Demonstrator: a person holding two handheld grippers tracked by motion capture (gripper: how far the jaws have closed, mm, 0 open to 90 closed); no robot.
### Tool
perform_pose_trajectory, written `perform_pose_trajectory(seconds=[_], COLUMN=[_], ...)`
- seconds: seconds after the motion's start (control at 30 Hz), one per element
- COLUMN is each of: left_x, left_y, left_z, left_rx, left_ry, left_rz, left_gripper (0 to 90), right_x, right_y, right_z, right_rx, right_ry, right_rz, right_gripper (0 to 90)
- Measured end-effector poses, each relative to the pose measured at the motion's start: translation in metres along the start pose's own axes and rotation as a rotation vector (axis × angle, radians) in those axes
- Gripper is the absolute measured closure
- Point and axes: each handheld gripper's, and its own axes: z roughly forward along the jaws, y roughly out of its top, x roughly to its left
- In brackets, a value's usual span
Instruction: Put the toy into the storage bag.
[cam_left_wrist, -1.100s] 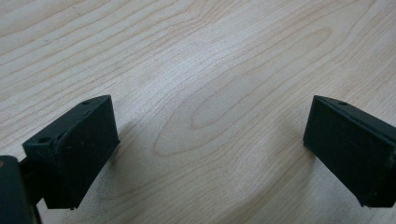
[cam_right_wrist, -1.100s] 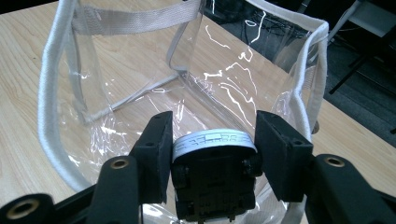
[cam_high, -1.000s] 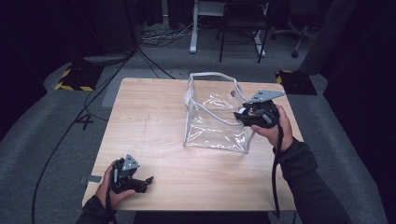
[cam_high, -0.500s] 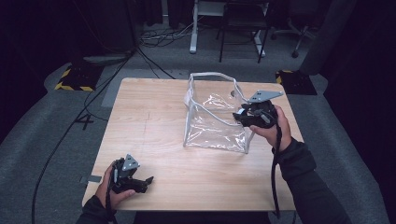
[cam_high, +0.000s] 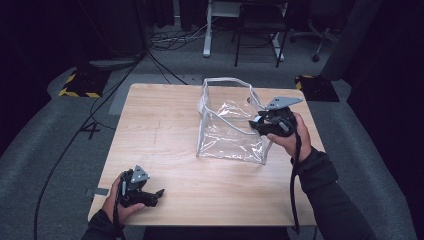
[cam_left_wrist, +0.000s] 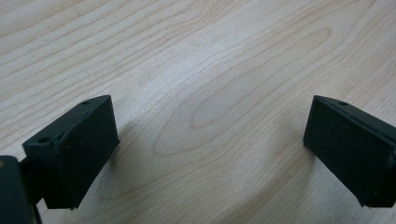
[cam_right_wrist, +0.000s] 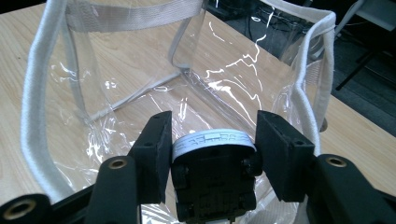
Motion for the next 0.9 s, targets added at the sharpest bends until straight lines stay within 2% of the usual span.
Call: perform_pose_trajectory(seconds=[0.2,0.9], left_x=[0.0001,0.0], left_y=[-0.0001,-0.0001], left_z=[-0.0001,-0.0001], left_rx=[0.001,0.0], left_ry=[-0.001,0.0], left_rz=[-0.002,-0.003], left_gripper=[3.4,3.3], right_x=[-0.0043,-0.0039], right_y=[-0.0012,-0.0017], right_z=[-0.0003,-0.0018], right_rx=[-0.014,-0.021], right_ry=[0.007,0.005], right_rz=[0.023,0.025], right_gripper=[44.9,41.2])
